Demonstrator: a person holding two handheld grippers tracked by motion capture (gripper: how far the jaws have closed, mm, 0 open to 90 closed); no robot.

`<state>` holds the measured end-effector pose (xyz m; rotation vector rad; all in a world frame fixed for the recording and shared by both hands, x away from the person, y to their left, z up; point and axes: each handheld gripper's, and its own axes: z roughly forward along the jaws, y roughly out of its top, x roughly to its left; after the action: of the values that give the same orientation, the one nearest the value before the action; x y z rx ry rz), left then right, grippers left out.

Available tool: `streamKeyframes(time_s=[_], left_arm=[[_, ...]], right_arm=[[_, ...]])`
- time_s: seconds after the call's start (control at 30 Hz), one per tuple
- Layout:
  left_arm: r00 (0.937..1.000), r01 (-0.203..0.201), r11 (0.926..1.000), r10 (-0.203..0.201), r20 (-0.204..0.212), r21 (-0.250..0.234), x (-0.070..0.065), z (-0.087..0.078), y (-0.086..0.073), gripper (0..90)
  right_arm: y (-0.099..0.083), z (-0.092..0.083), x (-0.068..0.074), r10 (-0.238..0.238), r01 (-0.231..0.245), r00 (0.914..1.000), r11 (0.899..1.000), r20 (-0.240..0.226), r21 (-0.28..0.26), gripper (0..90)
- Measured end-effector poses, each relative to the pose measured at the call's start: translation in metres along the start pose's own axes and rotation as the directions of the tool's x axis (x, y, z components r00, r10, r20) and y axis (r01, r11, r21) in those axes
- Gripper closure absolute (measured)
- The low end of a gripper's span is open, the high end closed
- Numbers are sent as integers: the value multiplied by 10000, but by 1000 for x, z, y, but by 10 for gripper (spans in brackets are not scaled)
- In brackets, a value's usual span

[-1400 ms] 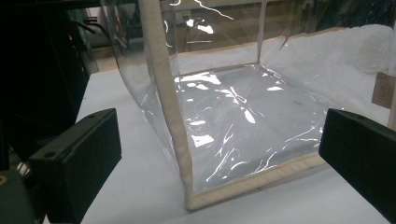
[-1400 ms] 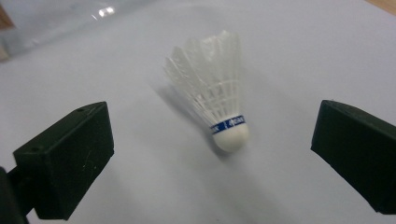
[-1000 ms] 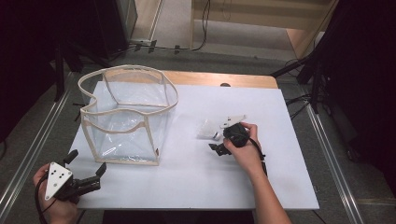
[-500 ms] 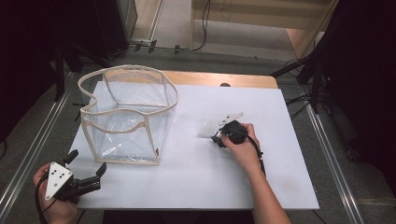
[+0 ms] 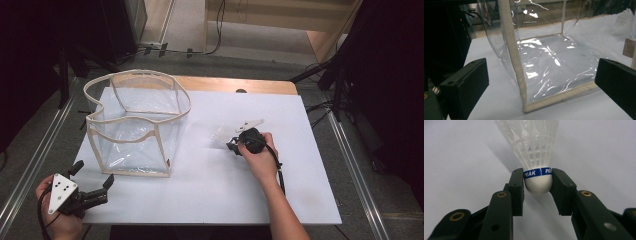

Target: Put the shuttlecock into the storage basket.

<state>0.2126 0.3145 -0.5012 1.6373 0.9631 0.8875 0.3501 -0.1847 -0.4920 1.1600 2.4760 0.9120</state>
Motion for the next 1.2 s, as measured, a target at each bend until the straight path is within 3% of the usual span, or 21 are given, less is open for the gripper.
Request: streamKeyframes(time_s=[0.47, 1.2], left_arm=[[10000, -32, 10000, 33, -17, 27, 0, 0, 0, 0], [10000, -54, 10000, 54, -21, 16, 0, 0, 0, 0]], right_arm=[[15, -22, 3, -47, 18, 9992, 9972, -389, -745, 622], [41, -44, 15, -323, 222, 9975, 9874, -622, -1564, 623]])
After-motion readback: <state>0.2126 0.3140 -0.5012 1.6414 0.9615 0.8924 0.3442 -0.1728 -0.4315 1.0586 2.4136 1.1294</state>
